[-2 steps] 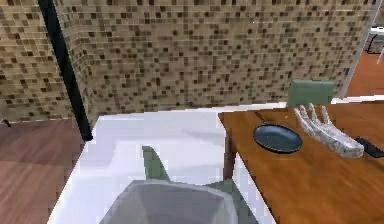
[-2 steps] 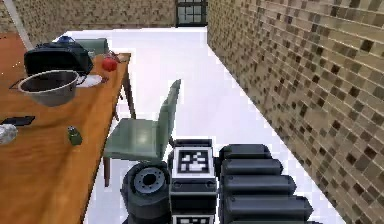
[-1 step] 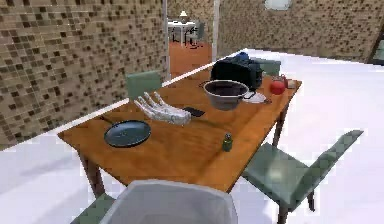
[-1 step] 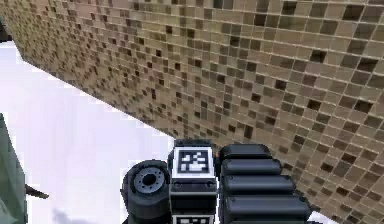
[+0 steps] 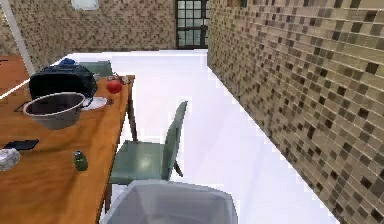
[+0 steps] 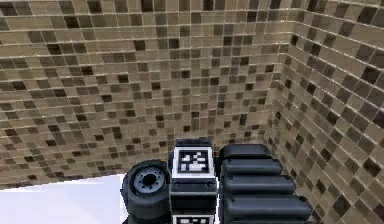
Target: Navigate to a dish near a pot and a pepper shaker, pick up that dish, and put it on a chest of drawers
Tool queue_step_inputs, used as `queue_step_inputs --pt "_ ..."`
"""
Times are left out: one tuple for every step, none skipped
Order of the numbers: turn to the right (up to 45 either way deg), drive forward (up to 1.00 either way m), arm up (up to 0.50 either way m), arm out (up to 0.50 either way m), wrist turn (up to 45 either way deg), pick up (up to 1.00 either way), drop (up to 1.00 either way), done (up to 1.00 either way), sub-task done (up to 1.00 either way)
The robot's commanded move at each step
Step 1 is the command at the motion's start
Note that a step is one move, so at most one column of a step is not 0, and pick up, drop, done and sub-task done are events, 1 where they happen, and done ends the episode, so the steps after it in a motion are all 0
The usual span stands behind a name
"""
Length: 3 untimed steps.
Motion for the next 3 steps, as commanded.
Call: queue_step_inputs --pt "12.0 0.0 0.0 0.0 0.0 0.0 0.0 0.0 0.0" --pt "0.0 1.0 0.0 0.0 0.0 0.0 0.0 0.0 0.0" --pt "9.0 0.0 0.0 0.0 0.0 0.0 0.0 0.0 0.0"
